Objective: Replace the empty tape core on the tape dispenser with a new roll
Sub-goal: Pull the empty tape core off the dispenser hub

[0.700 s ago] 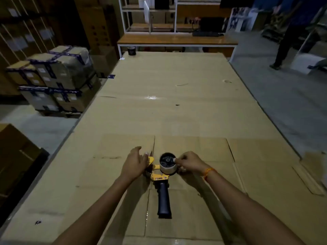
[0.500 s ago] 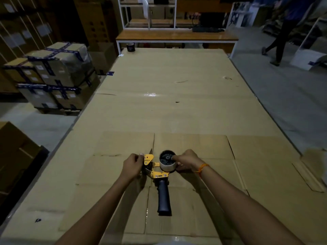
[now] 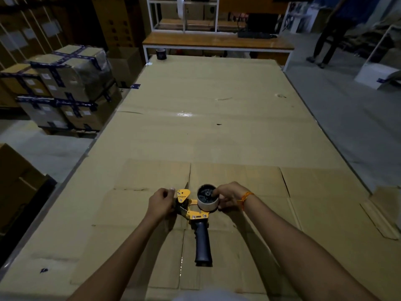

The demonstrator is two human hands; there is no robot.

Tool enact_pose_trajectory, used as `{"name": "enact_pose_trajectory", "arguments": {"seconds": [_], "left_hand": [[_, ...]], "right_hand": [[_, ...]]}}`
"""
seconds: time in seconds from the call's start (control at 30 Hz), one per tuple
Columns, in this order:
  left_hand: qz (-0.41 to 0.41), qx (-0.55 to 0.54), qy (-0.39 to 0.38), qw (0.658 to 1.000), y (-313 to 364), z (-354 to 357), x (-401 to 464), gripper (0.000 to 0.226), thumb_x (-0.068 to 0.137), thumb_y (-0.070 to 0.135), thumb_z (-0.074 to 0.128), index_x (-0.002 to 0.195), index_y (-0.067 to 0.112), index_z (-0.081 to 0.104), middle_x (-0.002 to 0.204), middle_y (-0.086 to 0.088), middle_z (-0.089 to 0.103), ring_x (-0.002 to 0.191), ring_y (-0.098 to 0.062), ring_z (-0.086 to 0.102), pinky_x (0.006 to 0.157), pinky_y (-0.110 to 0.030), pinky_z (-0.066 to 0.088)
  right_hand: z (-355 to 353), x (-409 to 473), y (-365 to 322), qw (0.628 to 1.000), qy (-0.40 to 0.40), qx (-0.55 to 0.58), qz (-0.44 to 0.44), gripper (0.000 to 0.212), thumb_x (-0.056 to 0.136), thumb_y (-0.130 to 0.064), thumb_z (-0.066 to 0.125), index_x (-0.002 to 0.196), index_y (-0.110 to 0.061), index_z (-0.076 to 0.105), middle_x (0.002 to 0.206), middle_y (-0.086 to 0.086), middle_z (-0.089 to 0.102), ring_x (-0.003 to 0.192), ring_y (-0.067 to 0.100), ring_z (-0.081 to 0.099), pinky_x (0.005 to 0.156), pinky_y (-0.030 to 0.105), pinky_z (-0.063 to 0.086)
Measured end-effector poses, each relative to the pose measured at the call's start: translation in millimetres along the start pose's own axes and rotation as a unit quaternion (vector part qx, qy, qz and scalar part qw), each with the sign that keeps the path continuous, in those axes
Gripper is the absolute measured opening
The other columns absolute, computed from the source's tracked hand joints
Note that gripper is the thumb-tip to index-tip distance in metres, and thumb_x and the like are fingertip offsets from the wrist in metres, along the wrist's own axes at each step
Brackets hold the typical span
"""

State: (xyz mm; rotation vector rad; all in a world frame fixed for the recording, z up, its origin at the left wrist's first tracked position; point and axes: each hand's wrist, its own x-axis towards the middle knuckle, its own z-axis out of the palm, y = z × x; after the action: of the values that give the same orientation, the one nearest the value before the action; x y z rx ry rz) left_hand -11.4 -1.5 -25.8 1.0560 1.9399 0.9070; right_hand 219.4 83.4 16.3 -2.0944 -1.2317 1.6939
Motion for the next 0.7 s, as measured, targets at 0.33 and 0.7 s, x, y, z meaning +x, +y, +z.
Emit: {"name": "enact_pose_trajectory", "arguments": {"seconds": [0.33,0.7], "left_hand": [[0.011,-0.007,-0.022,1.0,0.7,-5.4,-0.6,0.04,0.112,0.039,0.055,0.113,0.002,0.073,0.104,-0.015,0.078,0.099,-0.034,0.078,0.095,-0.053,0.064],[0.084,0.11,-0.017,0.99,7.6,-8.2,14.8,0.043,0.111,0.041,0.054,0.1,0.003,0.071,0.092,-0.012,0.074,0.092,-0.034,0.074,0.086,-0.053,0.063]], "right_hand": [[6.4,5.1,-8.0,0.999,0.026,-0.031,-0.001,0.017,0.101,-0.008,0.07,0.087,-0.007,0.059,0.088,0.013,0.065,0.073,0.024,0.066,0.087,0.039,0.065],[6.3,-1.5,-11.8,0.995,0.052,-0.079,-0.028,0.025,0.096,-0.016,0.077,0.112,-0.002,0.065,0.093,0.01,0.066,0.083,0.023,0.066,0.076,0.033,0.059]]}}
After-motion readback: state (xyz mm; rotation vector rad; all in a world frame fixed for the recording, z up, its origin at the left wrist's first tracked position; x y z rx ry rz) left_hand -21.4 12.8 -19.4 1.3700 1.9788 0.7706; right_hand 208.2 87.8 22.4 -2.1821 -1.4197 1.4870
